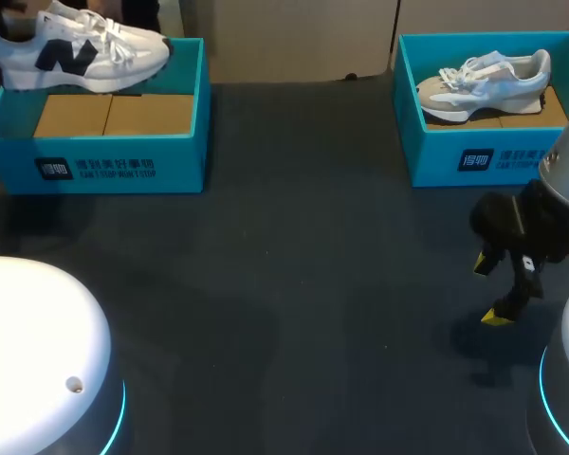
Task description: Take the shoe out of the shoebox, open the shoe tongue, remove and reinsert the insole, then place the shoe into the shoebox
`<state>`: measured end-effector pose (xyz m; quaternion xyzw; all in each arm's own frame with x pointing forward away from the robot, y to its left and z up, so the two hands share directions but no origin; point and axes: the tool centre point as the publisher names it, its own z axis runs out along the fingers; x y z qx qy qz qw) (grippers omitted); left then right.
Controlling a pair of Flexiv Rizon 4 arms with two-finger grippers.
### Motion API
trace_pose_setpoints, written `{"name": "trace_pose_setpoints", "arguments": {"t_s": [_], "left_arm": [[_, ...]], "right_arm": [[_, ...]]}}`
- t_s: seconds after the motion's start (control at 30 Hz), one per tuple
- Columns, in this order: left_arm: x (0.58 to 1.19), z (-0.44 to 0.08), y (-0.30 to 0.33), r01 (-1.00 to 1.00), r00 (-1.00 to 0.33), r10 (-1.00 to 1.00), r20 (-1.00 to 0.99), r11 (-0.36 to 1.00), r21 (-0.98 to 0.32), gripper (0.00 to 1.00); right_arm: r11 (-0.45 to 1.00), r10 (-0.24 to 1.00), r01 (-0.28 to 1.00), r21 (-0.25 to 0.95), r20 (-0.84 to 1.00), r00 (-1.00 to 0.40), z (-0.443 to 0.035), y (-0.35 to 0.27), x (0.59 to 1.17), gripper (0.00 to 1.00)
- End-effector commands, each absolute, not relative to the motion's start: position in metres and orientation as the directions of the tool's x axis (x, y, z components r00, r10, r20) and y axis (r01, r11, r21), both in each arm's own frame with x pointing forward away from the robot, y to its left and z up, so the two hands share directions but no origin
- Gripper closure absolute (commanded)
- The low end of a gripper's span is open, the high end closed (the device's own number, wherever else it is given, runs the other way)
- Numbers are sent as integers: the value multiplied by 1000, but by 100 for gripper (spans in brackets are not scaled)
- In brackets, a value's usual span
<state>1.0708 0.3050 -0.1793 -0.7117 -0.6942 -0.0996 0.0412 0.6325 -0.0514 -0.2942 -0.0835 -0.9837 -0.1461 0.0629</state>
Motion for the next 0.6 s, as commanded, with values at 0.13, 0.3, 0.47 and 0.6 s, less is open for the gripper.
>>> {"name": "trace_pose_setpoints", "arguments": {"t_s": [0.13,0.3,0.47,0.6], "left_arm": [[1077,-186,305,997,16,979,202,-31,73,100],[1079,-196,305,997,16,977,213,-32,71,100],[1083,-208,307,998,3,976,218,-17,63,100],[1085,-219,308,999,-4,975,222,-7,49,100]], "right_arm": [[944,145,182,276,148,-978,-295,-51,632,0],[944,145,182,276,148,-978,-295,-51,632,0],[944,145,182,276,148,-978,-295,-51,632,0],[944,145,182,276,148,-978,-295,-51,632,0]]}}
